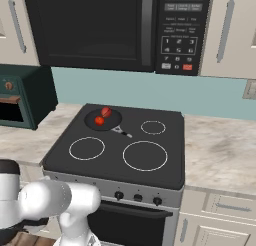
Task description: Place the pan on the rear left burner on the stove. Then place the tomato and the onion in the pan and turn on the rear left burner.
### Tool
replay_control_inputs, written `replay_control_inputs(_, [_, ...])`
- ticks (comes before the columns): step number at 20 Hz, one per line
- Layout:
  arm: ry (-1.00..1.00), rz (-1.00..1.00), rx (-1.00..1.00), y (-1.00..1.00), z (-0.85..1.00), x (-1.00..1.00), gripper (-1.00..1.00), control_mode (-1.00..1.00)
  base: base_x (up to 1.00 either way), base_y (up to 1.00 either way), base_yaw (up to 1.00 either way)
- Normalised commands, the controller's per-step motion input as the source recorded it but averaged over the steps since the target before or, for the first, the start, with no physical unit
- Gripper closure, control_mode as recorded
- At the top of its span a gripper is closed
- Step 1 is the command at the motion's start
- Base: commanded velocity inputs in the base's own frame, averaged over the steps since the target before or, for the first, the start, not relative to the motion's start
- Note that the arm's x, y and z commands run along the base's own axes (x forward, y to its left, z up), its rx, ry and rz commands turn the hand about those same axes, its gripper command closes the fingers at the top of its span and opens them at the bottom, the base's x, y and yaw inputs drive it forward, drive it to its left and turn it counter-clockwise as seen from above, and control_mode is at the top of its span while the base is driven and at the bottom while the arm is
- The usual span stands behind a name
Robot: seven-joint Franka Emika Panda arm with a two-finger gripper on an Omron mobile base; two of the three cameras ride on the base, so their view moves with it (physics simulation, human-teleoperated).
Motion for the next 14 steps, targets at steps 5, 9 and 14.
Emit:
replay_control_inputs(5, [0.06,0.0,0.01,-0.06,0.0,0.1,1.0,-1.0,0.0,0.0,0.0])
replay_control_inputs(9, [0.07,-0.02,0.02,-0.05,0.0,0.11,1.0,-1.0,0.0,0.0,0.0])
replay_control_inputs(14, [0.07,-0.08,0.01,-0.12,0.0,0.04,1.0,-1.0,0.0,0.0,0.0])
